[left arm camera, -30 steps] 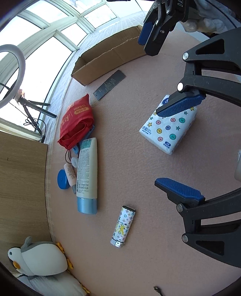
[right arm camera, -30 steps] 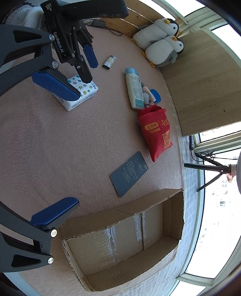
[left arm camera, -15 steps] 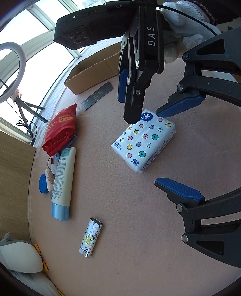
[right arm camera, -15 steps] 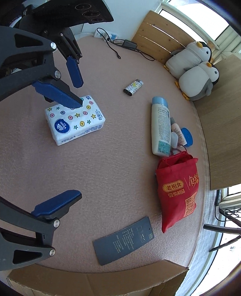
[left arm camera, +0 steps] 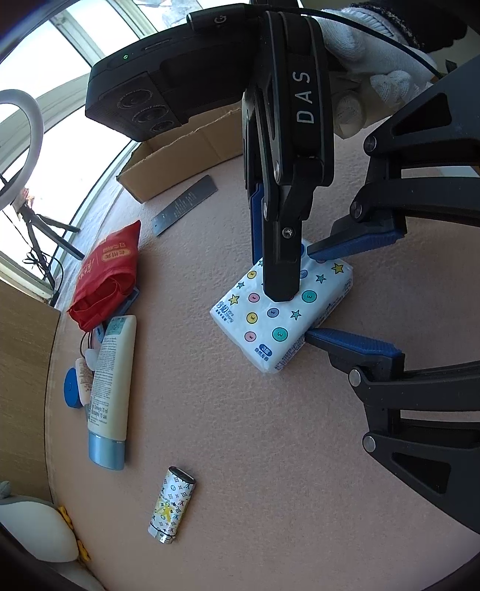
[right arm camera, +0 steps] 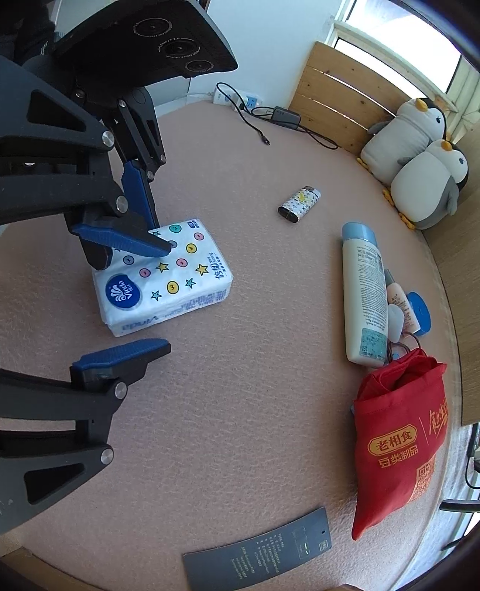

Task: Organize objects
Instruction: 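Carry the tissue pack with both tools into the cardboard box and open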

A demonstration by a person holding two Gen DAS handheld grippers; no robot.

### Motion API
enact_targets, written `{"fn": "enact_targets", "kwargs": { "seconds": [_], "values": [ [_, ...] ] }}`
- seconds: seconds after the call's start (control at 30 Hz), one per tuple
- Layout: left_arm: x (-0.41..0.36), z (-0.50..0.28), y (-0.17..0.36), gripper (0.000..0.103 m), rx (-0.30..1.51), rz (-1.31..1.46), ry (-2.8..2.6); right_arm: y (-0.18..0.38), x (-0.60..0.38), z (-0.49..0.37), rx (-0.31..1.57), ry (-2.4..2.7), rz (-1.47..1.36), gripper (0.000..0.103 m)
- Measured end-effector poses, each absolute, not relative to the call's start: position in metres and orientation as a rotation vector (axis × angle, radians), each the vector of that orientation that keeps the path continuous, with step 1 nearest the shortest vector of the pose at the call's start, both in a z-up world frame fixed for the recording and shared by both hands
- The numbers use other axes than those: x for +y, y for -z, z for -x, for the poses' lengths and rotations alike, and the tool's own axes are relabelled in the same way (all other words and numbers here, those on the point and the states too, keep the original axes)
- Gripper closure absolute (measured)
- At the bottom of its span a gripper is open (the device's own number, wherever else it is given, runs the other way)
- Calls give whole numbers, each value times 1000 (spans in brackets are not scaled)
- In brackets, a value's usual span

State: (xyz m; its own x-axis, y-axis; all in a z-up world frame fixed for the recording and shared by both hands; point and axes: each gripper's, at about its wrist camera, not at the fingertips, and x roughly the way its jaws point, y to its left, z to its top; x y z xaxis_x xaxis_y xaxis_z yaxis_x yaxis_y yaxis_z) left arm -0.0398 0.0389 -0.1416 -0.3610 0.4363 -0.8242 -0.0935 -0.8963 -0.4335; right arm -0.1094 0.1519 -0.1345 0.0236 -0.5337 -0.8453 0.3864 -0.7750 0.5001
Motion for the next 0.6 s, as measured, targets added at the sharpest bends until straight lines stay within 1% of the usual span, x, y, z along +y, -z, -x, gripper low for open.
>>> {"fn": "enact_targets", "kwargs": {
  "seconds": [0.27, 0.6],
  "values": [
    [56, 44, 120, 61, -367, 1486, -2328, 129, 165, 104, -241, 1828, -1664, 66],
    [133, 68, 61, 61, -206, 1281, -2295, 69, 233, 95, -331, 2061, -1536, 66]
  ]
}}
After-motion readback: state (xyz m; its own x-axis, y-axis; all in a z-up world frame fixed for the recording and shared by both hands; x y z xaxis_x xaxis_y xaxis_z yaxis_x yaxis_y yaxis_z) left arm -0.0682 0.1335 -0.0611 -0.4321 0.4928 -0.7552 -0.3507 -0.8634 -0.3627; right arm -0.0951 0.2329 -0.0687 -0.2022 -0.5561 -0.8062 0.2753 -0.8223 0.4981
